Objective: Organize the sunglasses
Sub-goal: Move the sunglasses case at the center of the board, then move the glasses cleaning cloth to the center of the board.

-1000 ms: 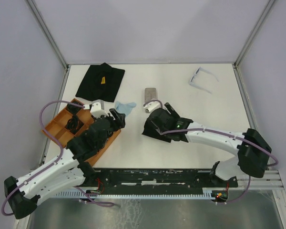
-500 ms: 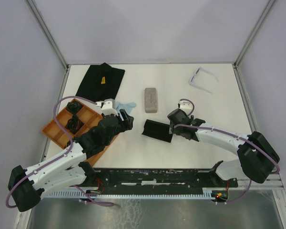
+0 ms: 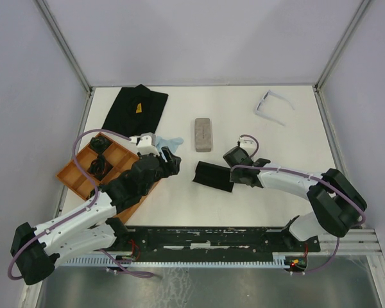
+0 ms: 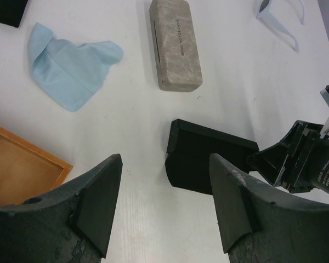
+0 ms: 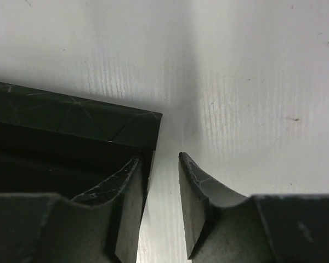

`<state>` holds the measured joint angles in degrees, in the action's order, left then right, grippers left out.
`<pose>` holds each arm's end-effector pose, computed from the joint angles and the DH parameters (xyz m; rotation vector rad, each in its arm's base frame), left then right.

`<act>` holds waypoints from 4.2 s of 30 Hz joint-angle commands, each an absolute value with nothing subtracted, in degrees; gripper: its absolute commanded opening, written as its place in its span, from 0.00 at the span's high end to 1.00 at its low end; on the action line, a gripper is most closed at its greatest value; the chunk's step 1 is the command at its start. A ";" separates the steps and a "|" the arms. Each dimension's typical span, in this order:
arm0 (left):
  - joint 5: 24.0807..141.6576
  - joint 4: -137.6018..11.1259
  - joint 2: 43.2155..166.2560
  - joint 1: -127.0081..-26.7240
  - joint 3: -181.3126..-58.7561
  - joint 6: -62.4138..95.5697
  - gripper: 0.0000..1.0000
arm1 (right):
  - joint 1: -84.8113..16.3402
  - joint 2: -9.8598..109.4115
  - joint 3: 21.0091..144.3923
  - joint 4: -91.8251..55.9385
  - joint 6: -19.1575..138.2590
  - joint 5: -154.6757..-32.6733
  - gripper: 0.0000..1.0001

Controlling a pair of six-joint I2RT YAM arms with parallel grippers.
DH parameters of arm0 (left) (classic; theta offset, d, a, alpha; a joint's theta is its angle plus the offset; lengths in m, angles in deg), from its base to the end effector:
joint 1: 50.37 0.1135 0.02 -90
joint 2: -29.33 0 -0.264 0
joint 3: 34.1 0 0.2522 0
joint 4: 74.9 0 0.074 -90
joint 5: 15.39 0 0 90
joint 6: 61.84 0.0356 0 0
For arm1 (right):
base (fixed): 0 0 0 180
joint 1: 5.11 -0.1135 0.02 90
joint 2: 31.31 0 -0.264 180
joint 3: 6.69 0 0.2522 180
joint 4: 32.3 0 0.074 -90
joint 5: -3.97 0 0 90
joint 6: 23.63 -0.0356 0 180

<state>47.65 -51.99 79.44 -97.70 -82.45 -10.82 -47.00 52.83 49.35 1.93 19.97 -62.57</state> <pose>0.1466 -0.1353 0.2642 -0.1581 1.9820 -0.5181 0.2068 0.1664 0.1629 0.2276 2.5097 0.0567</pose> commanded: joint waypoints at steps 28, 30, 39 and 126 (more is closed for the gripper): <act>47.37 -55.12 84.06 -96.73 -84.42 -8.23 0.28 | -38.25 69.46 66.02 -7.33 33.76 -64.76 1.00; 47.49 -55.11 84.30 -96.62 -84.58 -8.16 0.28 | -37.77 70.42 67.13 -7.12 33.99 -64.77 1.00; 47.63 -54.61 84.50 -96.27 -85.07 -7.85 0.28 | -36.31 75.25 73.41 -6.31 34.69 -65.74 1.00; 54.55 -46.70 112.35 -101.12 -90.47 -16.09 0.97 | -35.05 34.97 53.59 2.09 38.59 -72.82 0.47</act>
<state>53.85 -48.64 115.17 -96.85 -92.42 -10.61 -35.11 37.10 53.79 2.19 38.25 -73.96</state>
